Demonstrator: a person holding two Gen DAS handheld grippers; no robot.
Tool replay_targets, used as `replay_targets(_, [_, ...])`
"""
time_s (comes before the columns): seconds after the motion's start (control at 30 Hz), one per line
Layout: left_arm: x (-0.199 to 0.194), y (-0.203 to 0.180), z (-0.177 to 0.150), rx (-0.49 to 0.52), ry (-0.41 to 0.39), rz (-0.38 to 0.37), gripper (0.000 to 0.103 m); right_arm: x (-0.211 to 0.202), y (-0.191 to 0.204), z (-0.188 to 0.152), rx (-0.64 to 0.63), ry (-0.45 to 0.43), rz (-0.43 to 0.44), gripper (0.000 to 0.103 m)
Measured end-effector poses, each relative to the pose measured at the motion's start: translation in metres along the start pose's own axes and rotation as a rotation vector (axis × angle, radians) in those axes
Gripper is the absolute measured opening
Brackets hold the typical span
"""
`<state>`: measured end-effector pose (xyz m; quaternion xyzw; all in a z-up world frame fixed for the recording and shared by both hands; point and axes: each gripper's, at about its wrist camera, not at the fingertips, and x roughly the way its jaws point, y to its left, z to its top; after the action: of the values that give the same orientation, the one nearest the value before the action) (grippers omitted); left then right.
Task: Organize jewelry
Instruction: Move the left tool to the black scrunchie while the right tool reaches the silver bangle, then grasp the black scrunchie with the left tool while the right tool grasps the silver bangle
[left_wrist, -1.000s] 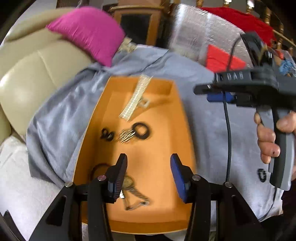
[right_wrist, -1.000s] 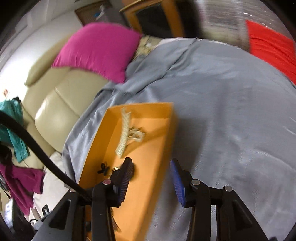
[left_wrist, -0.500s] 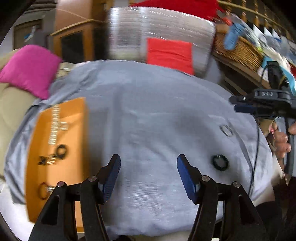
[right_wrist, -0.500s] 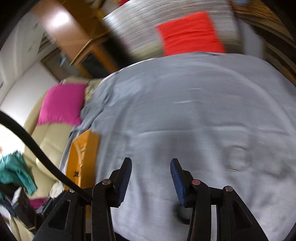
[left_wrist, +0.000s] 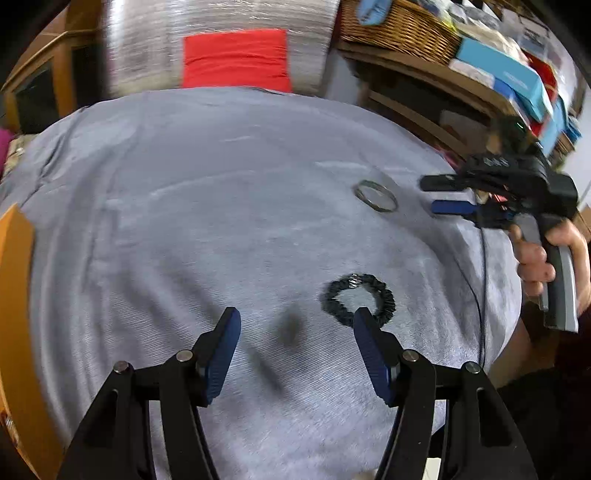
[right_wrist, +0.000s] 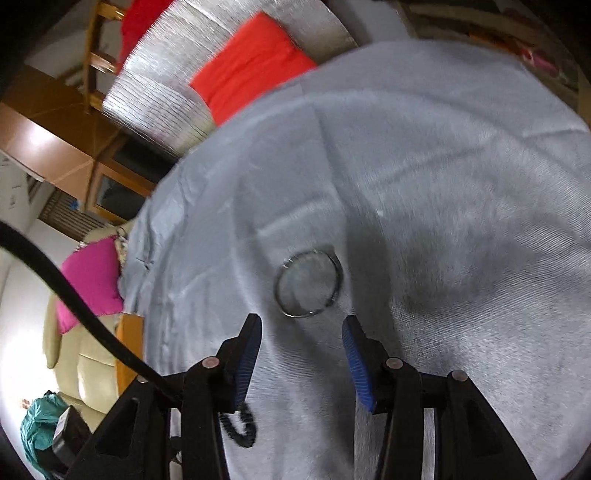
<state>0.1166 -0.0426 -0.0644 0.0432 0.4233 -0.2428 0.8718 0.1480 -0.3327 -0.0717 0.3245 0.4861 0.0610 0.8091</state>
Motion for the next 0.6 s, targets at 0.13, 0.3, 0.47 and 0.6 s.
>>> replay_targets(0.13, [0.016, -0.013, 0.003, 0.027, 0.030, -0.048, 0.064, 0.014, 0.006, 0.006, -0.029, -0.003, -0.022, 0.056])
replay_targets(0.3, [0.028, -0.032, 0.007, 0.070, 0.050, -0.085, 0.067, 0.027, 0.006, 0.015, -0.040, 0.001, -0.041, 0.062])
replay_targets(0.47, [0.043, -0.034, 0.012, 0.064, 0.081, -0.083, 0.067, 0.033, 0.003, 0.020, -0.055, 0.007, -0.054, 0.063])
replay_targets(0.6, [0.051, -0.030, 0.014, 0.042, 0.100, -0.076, 0.067, 0.043, 0.006, 0.023, -0.063, 0.013, -0.078, 0.063])
